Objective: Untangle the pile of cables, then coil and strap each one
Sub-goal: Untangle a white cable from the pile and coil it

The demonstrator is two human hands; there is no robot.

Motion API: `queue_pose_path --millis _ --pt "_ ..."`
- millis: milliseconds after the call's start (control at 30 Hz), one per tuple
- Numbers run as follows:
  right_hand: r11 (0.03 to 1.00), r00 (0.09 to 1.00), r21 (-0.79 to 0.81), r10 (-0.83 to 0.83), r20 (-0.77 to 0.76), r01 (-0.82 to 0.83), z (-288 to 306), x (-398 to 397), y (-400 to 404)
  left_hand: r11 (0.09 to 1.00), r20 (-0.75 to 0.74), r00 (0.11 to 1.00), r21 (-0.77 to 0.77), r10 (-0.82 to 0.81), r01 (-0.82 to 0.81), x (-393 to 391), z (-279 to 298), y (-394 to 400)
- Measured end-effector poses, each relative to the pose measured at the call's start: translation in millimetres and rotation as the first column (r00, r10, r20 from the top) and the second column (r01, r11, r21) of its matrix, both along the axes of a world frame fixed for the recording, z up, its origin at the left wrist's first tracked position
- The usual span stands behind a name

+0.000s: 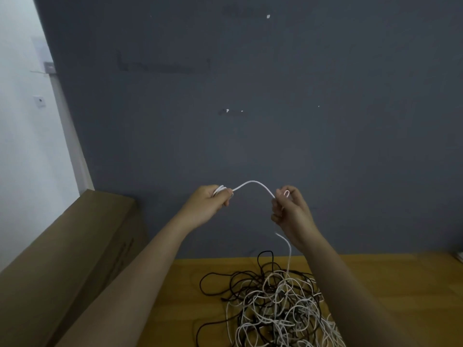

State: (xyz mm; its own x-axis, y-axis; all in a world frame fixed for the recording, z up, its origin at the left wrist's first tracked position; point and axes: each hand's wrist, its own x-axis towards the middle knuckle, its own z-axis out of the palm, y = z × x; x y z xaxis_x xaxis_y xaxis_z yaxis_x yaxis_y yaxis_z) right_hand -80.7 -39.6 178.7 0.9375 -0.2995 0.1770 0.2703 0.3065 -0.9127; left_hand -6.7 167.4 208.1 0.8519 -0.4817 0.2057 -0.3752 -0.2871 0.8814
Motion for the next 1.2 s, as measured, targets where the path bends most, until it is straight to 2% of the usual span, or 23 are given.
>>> queue_pose_path --millis 67,133,200,233,267,333,400,533,567,633,700,800,867,933,1000,1067,1200 --pt "0.988 0.998 -0.145 -0.043 0.048 0.05 -3 -2 0 0.996 0.002 0.998 -0.055 0.069 -0.069 1 -1 -1" --pt "0.953 0.993 -0.285 -0.077 0.092 0.1 -4 -3 -1 0.993 -0.063 0.996 -0.095 0.059 -0.064 2 0 -1" --pt "0.892 0.977 -0.401 -0.167 0.135 0.208 -5 -2 -2 0.978 -0.238 0.967 -0.205 -0.087 0.037 2 2 1" --pt "0.863 0.963 -0.431 -0.219 0.155 0.266 -5 0 -3 0.95 -0.341 0.918 -0.297 -0.2 0.097 1 3 2" --pt "0.837 0.951 -0.451 -0.263 0.164 0.31 -5 1 -4 0.906 -0.423 0.848 -0.399 -0.321 0.144 0 4 3" --pt "0.791 0.943 -0.515 -0.301 0.143 0.331 -9 4 -3 0.785 -0.468 0.72 -0.595 -0.513 0.172 -3 8 2" --pt "0.764 0.953 -0.574 -0.282 0.113 0.294 -20 7 4 0.661 -0.435 0.678 -0.744 -0.592 0.1 -6 11 -3" --pt "0.713 0.968 -0.66 -0.23 0.102 0.239 -47 8 28 0.374 -0.413 0.692 -0.901 -0.592 -0.219 -1 13 -15" --pt "0.682 0.969 -0.693 -0.224 0.106 0.233 -54 7 33 0.325 -0.415 0.718 -0.906 -0.559 -0.271 2 12 -16" --pt "0.599 0.974 -0.773 -0.194 0.113 0.209 -66 5 45 0.291 -0.409 0.776 -0.909 -0.48 -0.299 9 10 -18" --pt "0.563 0.983 -0.807 -0.145 0.117 0.179 -72 2 58 0.316 -0.407 0.826 -0.902 -0.389 -0.295 13 7 -25" --pt "0.58 0.983 -0.794 -0.113 0.143 0.183 -67 -2 70 0.511 -0.378 0.92 -0.814 -0.103 -0.278 16 -5 -39" --pt "0.536 0.979 -0.82 -0.113 0.169 0.204 -62 -4 70 0.686 -0.245 0.966 -0.69 0.079 -0.232 16 -16 -44" --pt "0.491 0.972 -0.839 -0.133 0.195 0.235 -56 -7 66 0.844 -0.031 0.983 -0.508 0.183 -0.173 17 -23 -42" --pt "0.514 0.967 -0.819 -0.17 0.192 0.253 -51 -7 59 0.944 0.149 0.972 -0.302 0.183 -0.131 17 -28 -37" --pt "0.494 0.959 -0.825 -0.203 0.199 0.276 -46 -7 51 0.993 0.249 0.961 -0.061 0.116 -0.104 16 -30 -32" --pt "0.348 0.955 -0.899 -0.221 0.199 0.268 -36 -5 39 0.959 0.298 0.954 0.275 -0.022 -0.064 10 -32 -27"
